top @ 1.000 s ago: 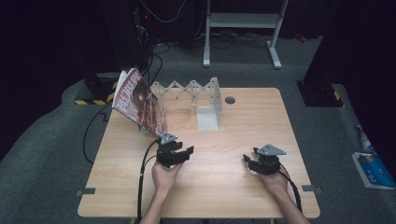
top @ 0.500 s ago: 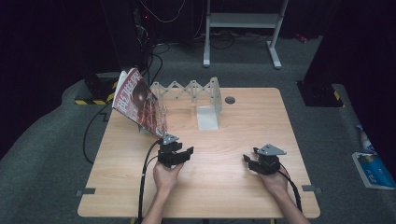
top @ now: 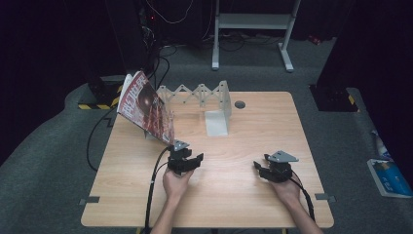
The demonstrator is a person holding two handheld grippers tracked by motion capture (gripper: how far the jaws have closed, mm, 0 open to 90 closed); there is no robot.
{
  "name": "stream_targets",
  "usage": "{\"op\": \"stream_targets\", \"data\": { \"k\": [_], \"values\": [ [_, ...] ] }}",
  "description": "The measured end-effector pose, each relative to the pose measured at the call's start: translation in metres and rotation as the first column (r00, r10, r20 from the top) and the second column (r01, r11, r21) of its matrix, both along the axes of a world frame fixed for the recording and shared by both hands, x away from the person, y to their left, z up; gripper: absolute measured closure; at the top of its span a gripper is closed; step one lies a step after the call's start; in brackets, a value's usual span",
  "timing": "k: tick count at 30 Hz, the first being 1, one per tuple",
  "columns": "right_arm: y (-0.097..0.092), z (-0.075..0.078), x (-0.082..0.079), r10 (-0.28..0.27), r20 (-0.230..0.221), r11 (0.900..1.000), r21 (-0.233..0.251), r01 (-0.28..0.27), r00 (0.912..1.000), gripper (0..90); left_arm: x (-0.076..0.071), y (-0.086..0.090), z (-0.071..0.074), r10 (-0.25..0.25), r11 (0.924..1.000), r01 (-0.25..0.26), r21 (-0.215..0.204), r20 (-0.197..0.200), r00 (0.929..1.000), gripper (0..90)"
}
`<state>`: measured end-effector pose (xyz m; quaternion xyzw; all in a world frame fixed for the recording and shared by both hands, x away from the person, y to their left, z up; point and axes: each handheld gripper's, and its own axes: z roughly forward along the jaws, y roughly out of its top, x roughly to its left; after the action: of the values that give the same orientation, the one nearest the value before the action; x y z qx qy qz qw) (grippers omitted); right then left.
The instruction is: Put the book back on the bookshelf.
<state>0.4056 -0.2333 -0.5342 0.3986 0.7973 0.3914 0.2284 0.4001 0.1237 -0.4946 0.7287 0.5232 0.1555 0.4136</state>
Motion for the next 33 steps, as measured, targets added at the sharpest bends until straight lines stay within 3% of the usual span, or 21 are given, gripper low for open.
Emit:
{"op": "stream_targets", "data": {
  "k": [13,27,33],
  "values": [
    [0.0,0.0,0.0,0.0,0.0,1.0,0.0,0.0,1.0,42.7,0.007,-0.009,-0.014,0.01,0.9965,-0.011,0.083,0.009,0.9999,44.9],
    [0.0,0.0,0.0,0.0,0.0,1.0,0.0,0.0,1.0,42.7,0.011,-0.011,-0.028,0.039,0.9921,-0.039,0.119,0.006,0.9992,44.9],
    [0.0,0.0,0.0,-0.001,-0.001,1.0,0.001,0.001,1.0,42.7,0.012,-0.012,-0.031,0.047,0.9895,-0.051,0.136,0.03,0.9984,44.8]
  ]
}}
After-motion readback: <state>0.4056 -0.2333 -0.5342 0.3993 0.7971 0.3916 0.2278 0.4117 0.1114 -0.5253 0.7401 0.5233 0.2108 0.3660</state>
